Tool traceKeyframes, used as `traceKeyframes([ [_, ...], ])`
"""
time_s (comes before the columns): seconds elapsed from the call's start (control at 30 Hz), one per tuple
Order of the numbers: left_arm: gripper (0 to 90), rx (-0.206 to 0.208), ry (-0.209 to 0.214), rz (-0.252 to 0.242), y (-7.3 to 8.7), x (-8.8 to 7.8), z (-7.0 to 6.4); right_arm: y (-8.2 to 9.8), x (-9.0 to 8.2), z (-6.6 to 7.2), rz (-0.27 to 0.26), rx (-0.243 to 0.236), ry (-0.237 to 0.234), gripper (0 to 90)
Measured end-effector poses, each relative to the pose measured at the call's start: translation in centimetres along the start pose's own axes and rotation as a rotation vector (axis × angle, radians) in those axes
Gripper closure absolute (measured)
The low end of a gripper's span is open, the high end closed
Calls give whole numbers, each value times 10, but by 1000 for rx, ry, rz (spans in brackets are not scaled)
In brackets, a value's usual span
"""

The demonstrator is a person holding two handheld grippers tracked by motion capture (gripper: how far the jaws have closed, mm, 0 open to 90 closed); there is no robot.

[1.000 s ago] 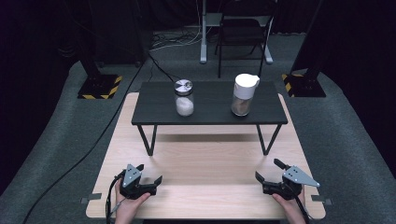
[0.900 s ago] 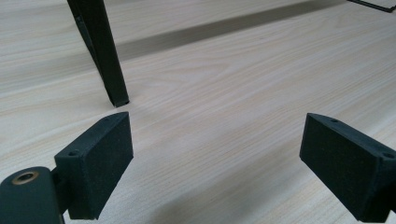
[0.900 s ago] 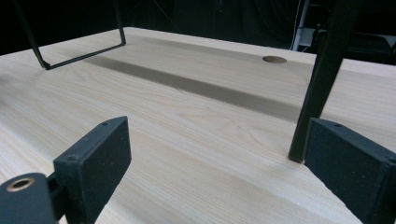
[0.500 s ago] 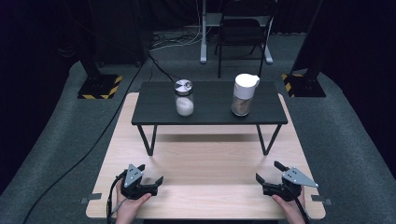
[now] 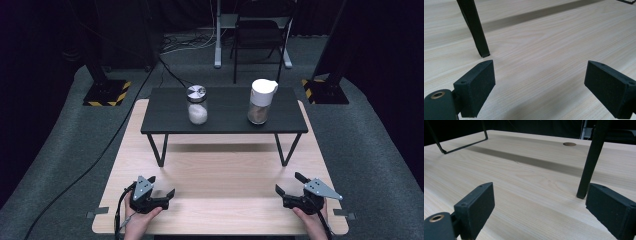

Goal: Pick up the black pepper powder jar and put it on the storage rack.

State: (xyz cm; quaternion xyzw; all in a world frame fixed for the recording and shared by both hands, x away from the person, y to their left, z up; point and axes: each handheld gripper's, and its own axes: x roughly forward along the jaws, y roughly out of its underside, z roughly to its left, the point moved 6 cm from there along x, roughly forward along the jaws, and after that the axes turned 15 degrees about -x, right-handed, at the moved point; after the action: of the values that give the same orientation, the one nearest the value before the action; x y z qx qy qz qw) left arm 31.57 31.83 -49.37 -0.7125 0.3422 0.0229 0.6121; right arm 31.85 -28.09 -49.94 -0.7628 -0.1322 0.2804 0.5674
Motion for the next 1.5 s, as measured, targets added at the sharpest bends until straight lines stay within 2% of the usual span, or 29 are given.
traceKeyframes([
  [1.5,95,7,-2,3,0,0,-1,2,4,-2,46,-11,2,78],
])
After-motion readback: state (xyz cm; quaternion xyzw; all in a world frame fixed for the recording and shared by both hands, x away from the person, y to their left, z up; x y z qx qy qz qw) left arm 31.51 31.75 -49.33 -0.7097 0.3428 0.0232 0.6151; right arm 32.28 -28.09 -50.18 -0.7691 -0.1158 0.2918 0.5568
